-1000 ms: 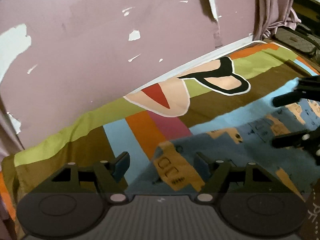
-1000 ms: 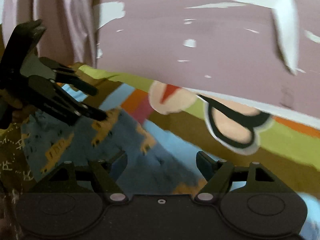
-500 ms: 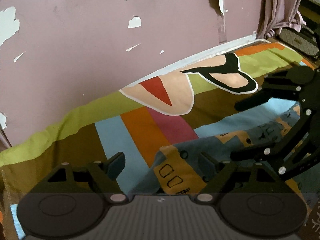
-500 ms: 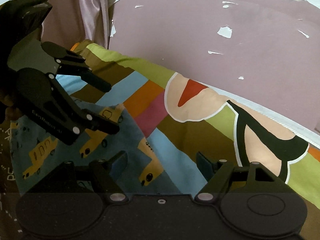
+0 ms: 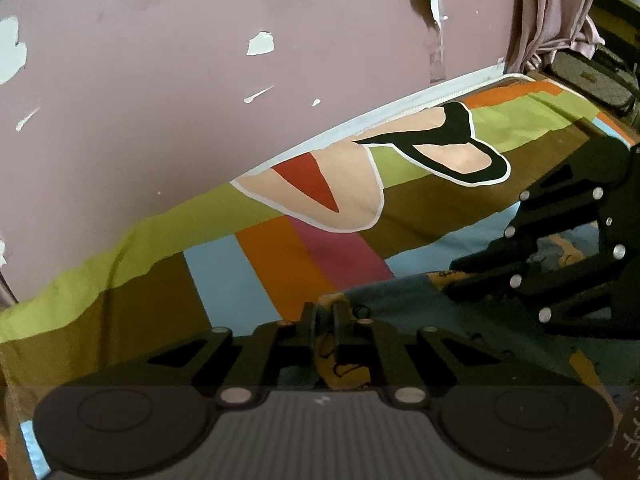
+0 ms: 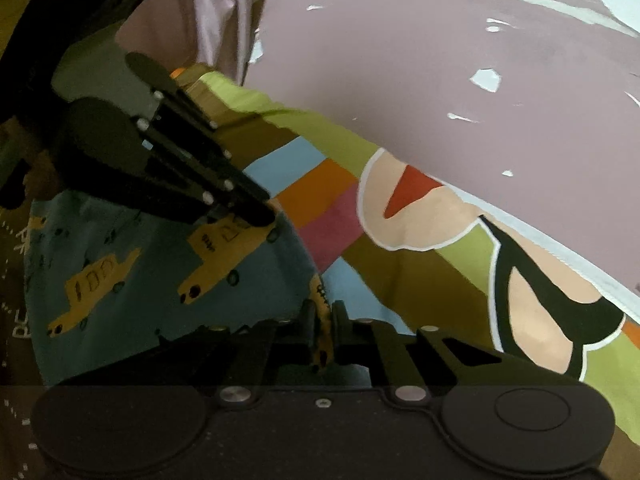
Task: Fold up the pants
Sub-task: 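Lift the waistband with both grippers and carry it over toward the hem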
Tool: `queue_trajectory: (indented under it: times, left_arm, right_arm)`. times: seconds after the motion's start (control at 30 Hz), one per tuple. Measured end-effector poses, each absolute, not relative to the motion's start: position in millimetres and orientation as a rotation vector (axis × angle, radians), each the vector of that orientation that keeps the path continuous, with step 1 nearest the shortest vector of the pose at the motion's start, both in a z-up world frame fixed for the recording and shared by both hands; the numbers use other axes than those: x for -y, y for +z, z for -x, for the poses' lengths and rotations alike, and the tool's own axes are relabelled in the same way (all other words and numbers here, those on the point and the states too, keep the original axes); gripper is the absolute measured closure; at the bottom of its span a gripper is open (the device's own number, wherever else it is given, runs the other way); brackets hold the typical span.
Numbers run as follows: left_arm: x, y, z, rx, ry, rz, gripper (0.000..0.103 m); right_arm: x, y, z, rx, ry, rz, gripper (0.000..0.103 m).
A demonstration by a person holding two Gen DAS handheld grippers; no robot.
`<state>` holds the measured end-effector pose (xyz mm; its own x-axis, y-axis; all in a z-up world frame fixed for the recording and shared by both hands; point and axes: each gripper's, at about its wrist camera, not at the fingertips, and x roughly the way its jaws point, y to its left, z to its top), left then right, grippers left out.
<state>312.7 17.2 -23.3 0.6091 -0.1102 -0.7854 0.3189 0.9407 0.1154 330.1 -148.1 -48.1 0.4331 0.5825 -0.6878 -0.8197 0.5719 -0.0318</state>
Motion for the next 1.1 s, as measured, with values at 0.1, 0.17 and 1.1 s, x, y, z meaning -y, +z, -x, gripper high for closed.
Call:
queue_trajectory:
  times: [0.1,0.17,1.1]
  left_arm:
    - [-14,-26,-313,-0.886,-0.240,-0.281,0.095]
    - [-13,-28,-315,-0.892,-0.233,-0.284,0.095]
    - [28,11,-249,-0.816,-0.232,-0.124,0.000]
  right_arm:
    - [151,-50,-335,-0.690,0.855,0.380,0.088]
    - [151,-54,-337,-0.693,0.821,0.388,0.076]
    - [251,-7,-224,-0.761,0.419,0.135,0.001]
